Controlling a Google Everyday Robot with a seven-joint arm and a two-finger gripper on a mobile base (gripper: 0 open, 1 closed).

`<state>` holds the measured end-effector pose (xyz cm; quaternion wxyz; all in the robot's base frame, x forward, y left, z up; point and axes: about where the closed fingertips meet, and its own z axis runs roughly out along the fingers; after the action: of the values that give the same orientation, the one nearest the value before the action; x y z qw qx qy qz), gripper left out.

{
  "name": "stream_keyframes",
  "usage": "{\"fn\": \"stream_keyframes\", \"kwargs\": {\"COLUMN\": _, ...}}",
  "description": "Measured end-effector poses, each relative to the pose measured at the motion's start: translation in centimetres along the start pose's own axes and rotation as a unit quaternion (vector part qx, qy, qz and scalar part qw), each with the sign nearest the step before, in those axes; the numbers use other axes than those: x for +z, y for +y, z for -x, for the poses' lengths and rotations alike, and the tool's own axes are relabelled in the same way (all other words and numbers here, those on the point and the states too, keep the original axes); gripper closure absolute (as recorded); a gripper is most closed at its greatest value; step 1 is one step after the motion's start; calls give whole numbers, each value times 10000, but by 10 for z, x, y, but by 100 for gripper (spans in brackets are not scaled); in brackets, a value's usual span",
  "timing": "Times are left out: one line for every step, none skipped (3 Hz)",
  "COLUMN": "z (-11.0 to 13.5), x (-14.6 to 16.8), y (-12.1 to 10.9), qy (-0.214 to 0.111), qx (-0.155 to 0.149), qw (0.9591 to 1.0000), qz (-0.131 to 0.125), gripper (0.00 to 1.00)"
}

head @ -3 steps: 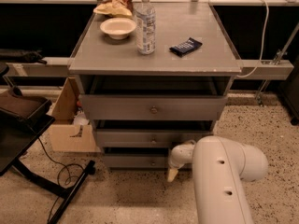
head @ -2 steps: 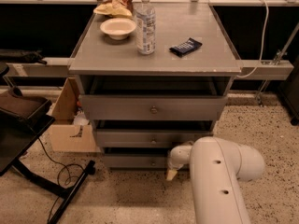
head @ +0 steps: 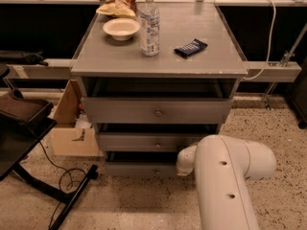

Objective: Open bottom drawer

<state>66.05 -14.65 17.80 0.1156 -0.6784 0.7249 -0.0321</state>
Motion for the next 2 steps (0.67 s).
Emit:
{"fn": "stream_keyframes", "kwargs": {"z": -14, "x": -14, "y": 10, "qy": 339, "qx": -196, "qw": 9990, "qz": 198, "gripper": 83}}
{"fn": "stream_keyframes", "kwargs": {"z": -13, "x": -19, "y": 9, "qy": 344, "qx": -199, "qw": 9990, "qz": 199, "gripper": 100}}
